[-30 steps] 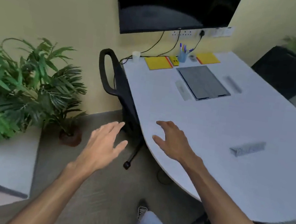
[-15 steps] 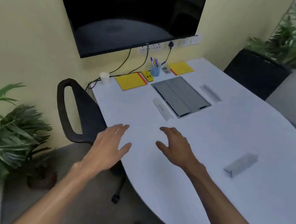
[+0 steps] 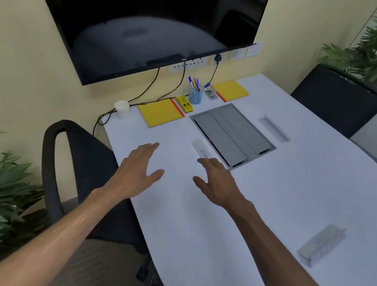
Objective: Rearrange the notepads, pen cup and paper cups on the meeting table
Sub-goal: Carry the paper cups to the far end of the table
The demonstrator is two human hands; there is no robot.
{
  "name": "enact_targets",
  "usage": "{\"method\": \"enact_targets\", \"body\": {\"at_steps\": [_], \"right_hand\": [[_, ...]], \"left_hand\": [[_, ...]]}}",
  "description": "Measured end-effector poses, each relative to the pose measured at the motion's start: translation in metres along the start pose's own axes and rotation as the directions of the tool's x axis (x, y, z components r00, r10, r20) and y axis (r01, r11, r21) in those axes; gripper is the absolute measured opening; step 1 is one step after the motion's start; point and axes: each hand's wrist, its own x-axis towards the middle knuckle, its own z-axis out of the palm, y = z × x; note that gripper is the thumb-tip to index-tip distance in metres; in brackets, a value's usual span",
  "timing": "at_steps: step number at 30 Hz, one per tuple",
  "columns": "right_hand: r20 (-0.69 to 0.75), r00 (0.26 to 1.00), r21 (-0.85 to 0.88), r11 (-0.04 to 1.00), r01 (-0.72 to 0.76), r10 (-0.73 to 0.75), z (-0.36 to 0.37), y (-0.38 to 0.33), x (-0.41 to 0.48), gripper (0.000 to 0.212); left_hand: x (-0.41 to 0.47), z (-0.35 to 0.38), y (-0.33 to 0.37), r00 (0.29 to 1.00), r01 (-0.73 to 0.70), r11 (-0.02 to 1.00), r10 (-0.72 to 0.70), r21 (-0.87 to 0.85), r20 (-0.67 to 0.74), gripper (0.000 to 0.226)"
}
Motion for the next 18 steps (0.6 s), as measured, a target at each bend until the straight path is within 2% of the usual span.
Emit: {"method": "enact_targets", "body": {"at_steps": [9,18], "right_hand": [[0.159,0.987,-0.075,0.996,0.037,-0.025,0.042,0.002,0.155,0.060],[0.259,0.965,-0.118,0.990,0.082,-0.049,0.154,0.005,0.297,0.072]], "left_hand": [[0.149,0.007,-0.088,0.964,0.266,0.944,-0.261,-0.195,0.055,0.094],[0.261,0.043,-0.202,0.888,0.455,0.853,-0.456,-0.256,0.059,0.104]]}}
